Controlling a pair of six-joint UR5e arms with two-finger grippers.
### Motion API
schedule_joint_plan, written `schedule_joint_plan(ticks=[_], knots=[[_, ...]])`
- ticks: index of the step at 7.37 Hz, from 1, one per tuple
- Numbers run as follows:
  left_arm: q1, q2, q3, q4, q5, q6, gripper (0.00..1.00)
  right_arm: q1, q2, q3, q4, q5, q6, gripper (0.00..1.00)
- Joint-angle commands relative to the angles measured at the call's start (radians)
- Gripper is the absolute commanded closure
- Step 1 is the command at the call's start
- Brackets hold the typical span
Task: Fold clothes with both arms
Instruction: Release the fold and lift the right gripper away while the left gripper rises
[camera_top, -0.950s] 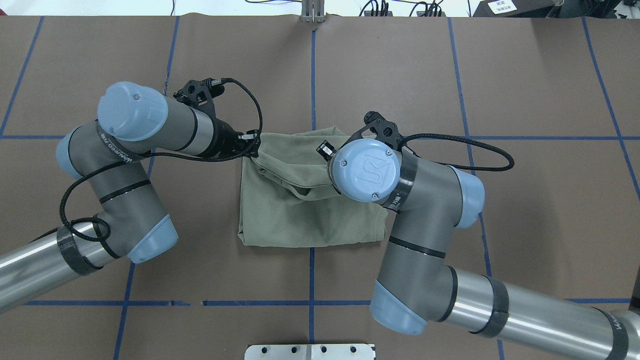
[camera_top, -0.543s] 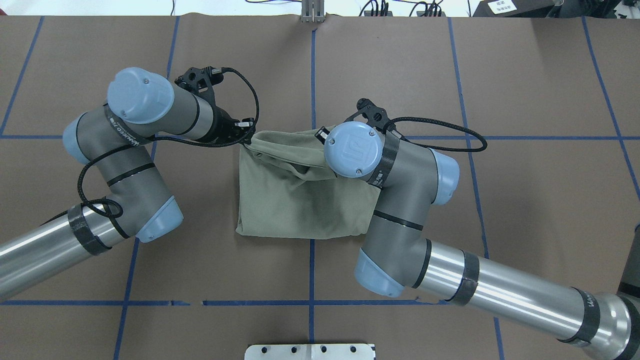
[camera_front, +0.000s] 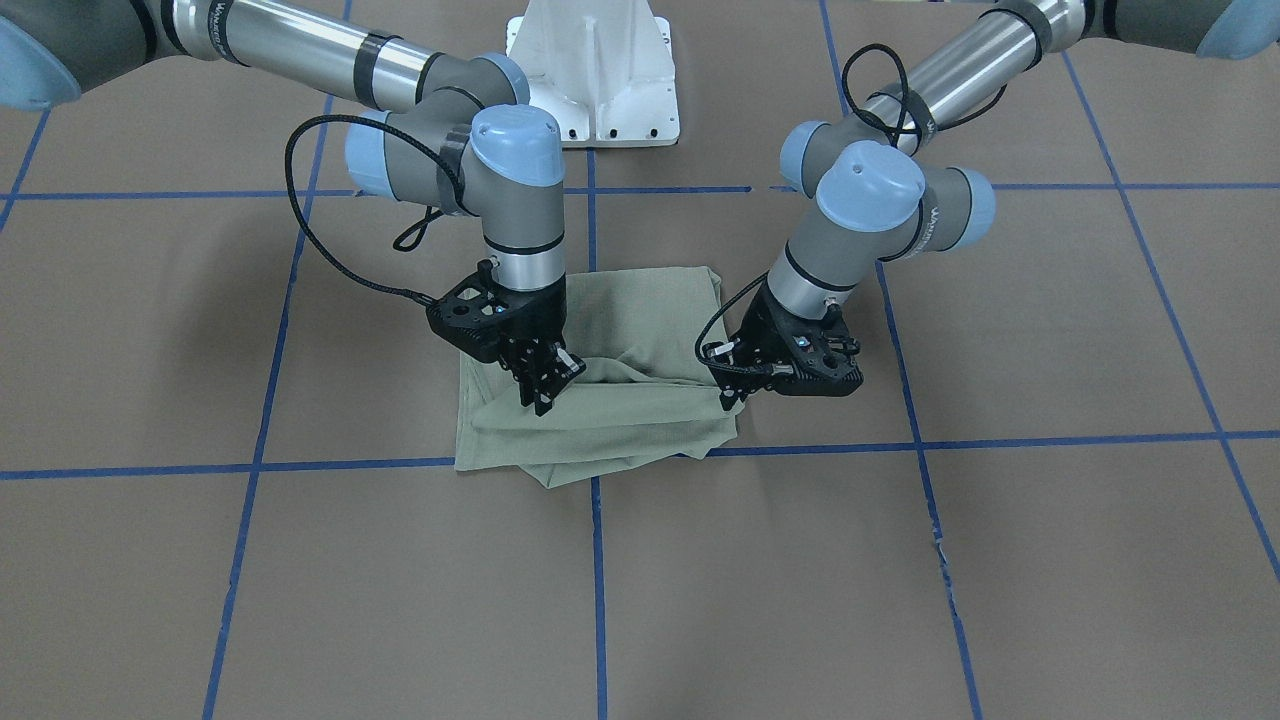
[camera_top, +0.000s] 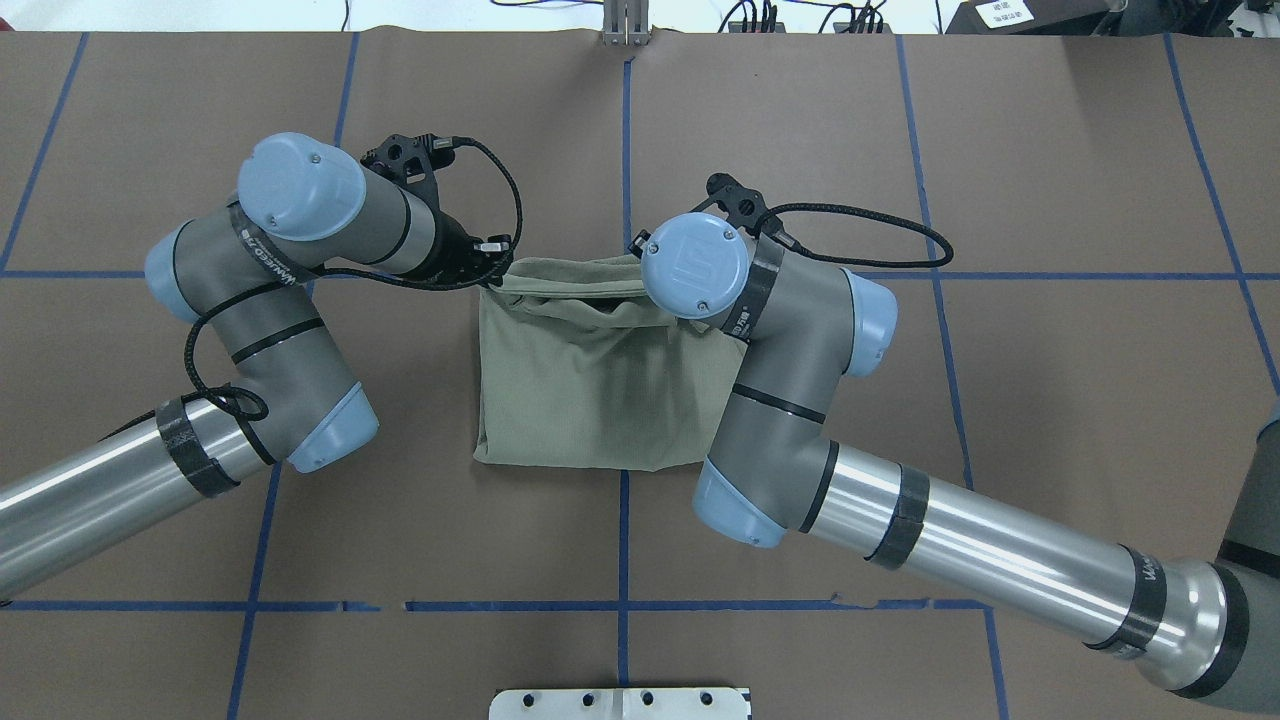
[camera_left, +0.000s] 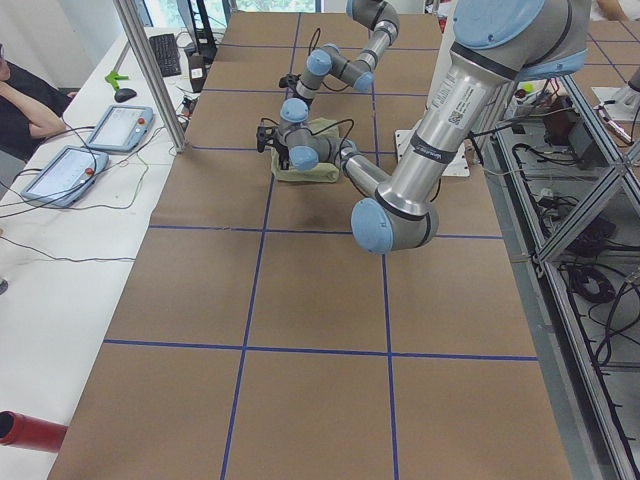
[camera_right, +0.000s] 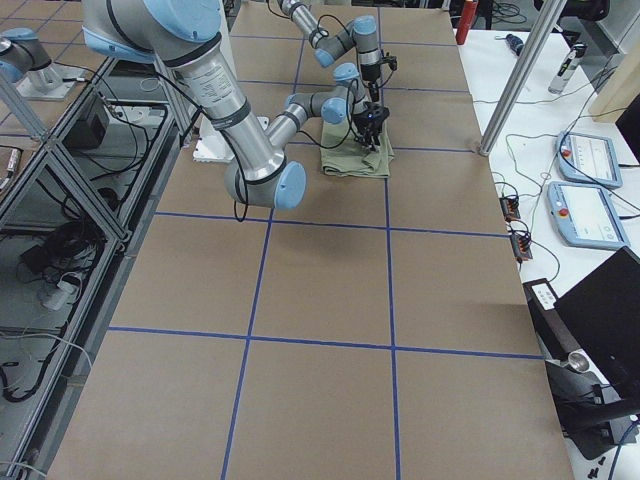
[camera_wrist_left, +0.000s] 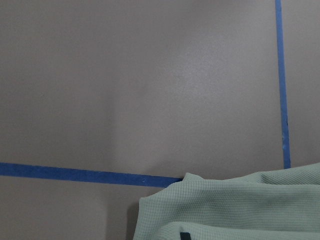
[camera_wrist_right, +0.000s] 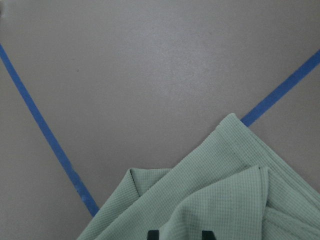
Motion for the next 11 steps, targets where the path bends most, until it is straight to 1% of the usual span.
schedule_joint_plan(ticks=[1,2,3,4,5,6,7,8,9,11], knots=[[-0.039,0.001,-0.009,-0.013,-0.014,0.090,0.00,0.062,0.042,-0.018,-0.008,0.140,-0.089,0.00],[-0.090,0.012,-0.009,-0.008,-0.115,0.183,0.00,0.063,0.046,-0.001,-0.009,0.164,-0.100,0.00],[-0.136,0.033,-0.009,-0.010,-0.186,0.271,0.00,0.058,0.035,0.028,-0.010,0.165,-0.123,0.00],[-0.144,0.040,-0.005,-0.014,-0.189,0.292,0.00,-0.009,0.026,0.039,-0.016,0.152,-0.130,0.00],[-0.147,0.041,-0.001,-0.014,-0.189,0.292,0.00,-0.067,0.017,0.039,-0.021,0.133,-0.209,0.00],[-0.146,0.041,-0.001,-0.014,-0.189,0.290,0.00,-0.101,0.003,0.035,-0.031,0.103,-0.320,0.00],[-0.146,0.043,-0.001,-0.014,-0.189,0.290,0.00,-0.109,0.006,0.024,-0.059,0.095,-0.386,0.00],[-0.146,0.046,-0.003,-0.014,-0.189,0.290,0.00,-0.106,0.012,0.006,-0.073,0.072,-0.429,0.00],[-0.146,0.047,-0.003,-0.014,-0.189,0.290,0.00,-0.082,0.018,-0.043,-0.070,0.037,-0.452,0.00],[-0.146,0.047,-0.005,-0.016,-0.189,0.289,0.00,0.022,0.068,-0.185,-0.068,0.030,-0.511,0.00]])
